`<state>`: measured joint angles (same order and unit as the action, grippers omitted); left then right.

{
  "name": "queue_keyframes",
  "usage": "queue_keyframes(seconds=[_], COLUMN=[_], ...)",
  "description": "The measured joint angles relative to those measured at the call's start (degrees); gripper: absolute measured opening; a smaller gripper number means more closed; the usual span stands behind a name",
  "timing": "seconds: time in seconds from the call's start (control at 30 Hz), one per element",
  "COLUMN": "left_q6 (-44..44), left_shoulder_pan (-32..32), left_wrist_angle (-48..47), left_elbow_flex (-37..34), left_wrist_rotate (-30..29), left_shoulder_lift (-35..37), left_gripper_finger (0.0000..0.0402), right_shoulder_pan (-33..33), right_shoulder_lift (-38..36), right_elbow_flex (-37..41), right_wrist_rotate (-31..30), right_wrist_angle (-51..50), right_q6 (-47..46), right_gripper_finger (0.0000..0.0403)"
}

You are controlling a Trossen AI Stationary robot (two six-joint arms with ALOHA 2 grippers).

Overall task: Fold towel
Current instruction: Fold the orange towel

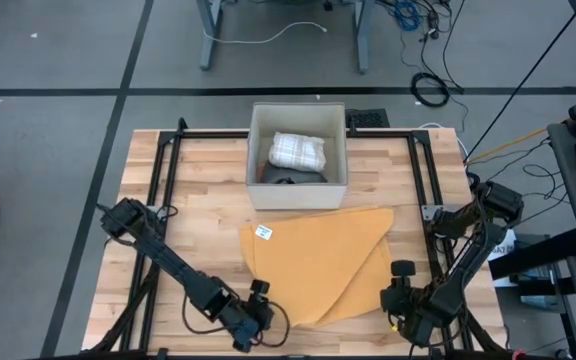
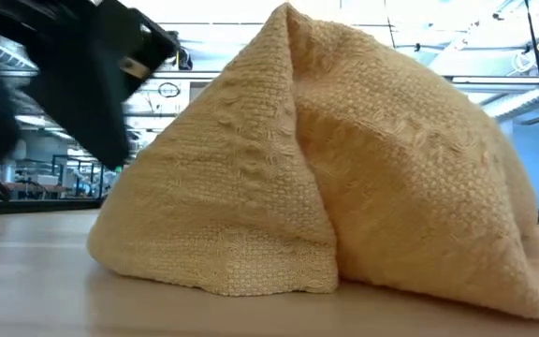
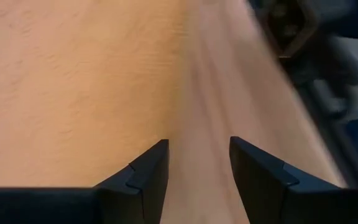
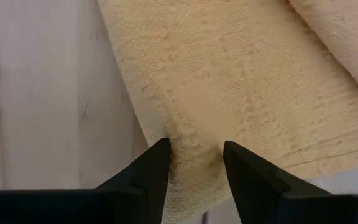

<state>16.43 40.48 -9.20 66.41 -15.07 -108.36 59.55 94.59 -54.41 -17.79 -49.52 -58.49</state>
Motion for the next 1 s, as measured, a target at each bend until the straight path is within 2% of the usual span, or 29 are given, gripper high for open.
queue_keyframes(seconds=[0.23, 0.47, 0.53, 0.67, 0.83, 1.0], left_q6=[-1.1, -1.9, -1.5, -2.4, -5.1, -8.0], left_shoulder_pan=[1.4, -3.0, -4.2, -5.0, -2.7, -1.7], left_wrist_angle=[3.5, 3.1, 2.9, 2.2, 0.8, 0.4], left_elbow_flex=[0.1, 0.1, 0.1, 1.4, 4.1, 4.5], left_wrist_rotate=[0.6, 1.7, 0.9, 4.1, 5.0, -2.7], left_shoulder_lift=[-0.8, -6.1, -6.2, -5.1, -3.1, -2.5], left_gripper_finger=[0.0174, 0.0174, 0.0174, 0.0174, 0.0174, 0.0174], right_shoulder_pan=[0.0, -0.1, -0.1, -0.1, 0.0, -0.3], right_shoulder_lift=[0.0, 0.0, 0.0, 0.0, 0.0, 0.0], right_elbow_flex=[0.0, 0.0, 0.0, 0.0, 0.0, 0.0], right_wrist_rotate=[-0.1, -0.3, -0.3, -0.2, -0.2, -0.3], right_wrist_angle=[0.0, 0.4, 0.4, 0.9, 0.8, 0.8], right_q6=[-1.0, -2.2, -2.8, -3.7, -3.5, -2.3], right_gripper_finger=[0.0141, 0.0141, 0.0141, 0.0141, 0.0141, 0.0141])
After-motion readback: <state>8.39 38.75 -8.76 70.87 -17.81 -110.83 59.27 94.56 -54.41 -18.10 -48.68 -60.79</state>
